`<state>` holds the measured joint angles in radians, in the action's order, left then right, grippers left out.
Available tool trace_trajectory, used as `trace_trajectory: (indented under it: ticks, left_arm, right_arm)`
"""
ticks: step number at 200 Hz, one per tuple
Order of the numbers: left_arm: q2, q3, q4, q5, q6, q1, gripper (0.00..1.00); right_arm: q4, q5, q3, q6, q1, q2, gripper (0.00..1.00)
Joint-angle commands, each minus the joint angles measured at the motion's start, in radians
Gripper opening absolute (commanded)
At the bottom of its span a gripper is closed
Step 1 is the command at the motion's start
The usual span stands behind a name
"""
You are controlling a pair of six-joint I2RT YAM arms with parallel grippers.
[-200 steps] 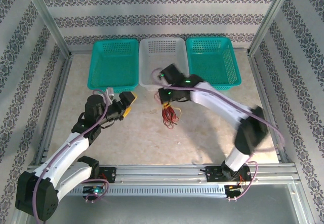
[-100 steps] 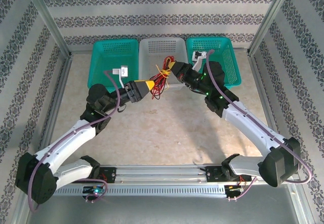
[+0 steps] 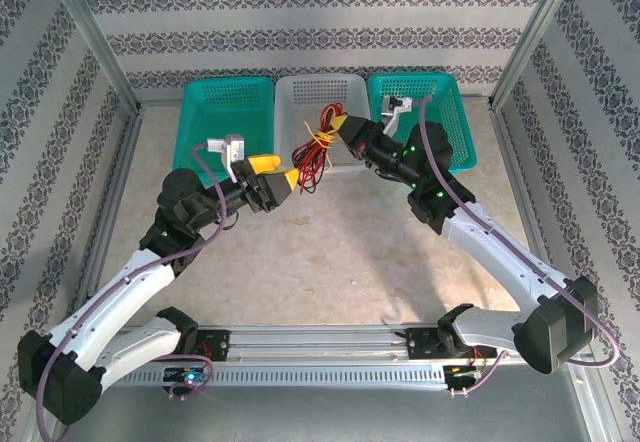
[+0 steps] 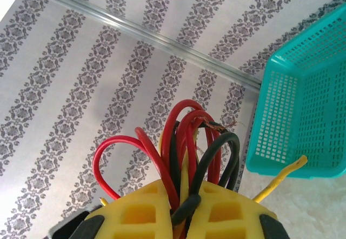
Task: Untangle the cables
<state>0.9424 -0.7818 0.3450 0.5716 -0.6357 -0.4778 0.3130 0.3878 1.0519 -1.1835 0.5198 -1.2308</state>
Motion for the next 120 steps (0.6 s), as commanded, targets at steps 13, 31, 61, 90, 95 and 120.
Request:
trace_trajectory:
  ticks: [13,31,61,90,95,120]
  left_arm:
    - [0.082,-0.041,0.018,0.100,0.061,-0.007,0.99]
    - [0.122,-0.050,0.058,0.105,0.069,-0.004,0.99]
    - [0.163,-0.057,0.116,0.134,0.057,0.021,0.99]
    - [0.221,-0.070,0.255,0.267,-0.042,0.021,0.99]
    - [0.222,-0.067,0.280,0.278,-0.060,0.021,0.99]
    - [0.200,-0.042,0.358,0.266,-0.100,0.023,0.95]
  right_arm:
    - [0.071,0.066,0.063,-0.016,0.019,0.005,0.00]
    - [0.077,0.088,0.085,-0.018,0.029,-0.001,0.00]
    - [0.049,0.102,0.110,-0.002,0.046,-0.001,0.00]
    - [0.014,0.106,0.123,0.011,0.055,-0.010,0.00]
    - [0.010,0.105,0.123,0.012,0.055,-0.011,0.00]
    - [0.008,0.104,0.117,0.010,0.056,-0.022,0.00]
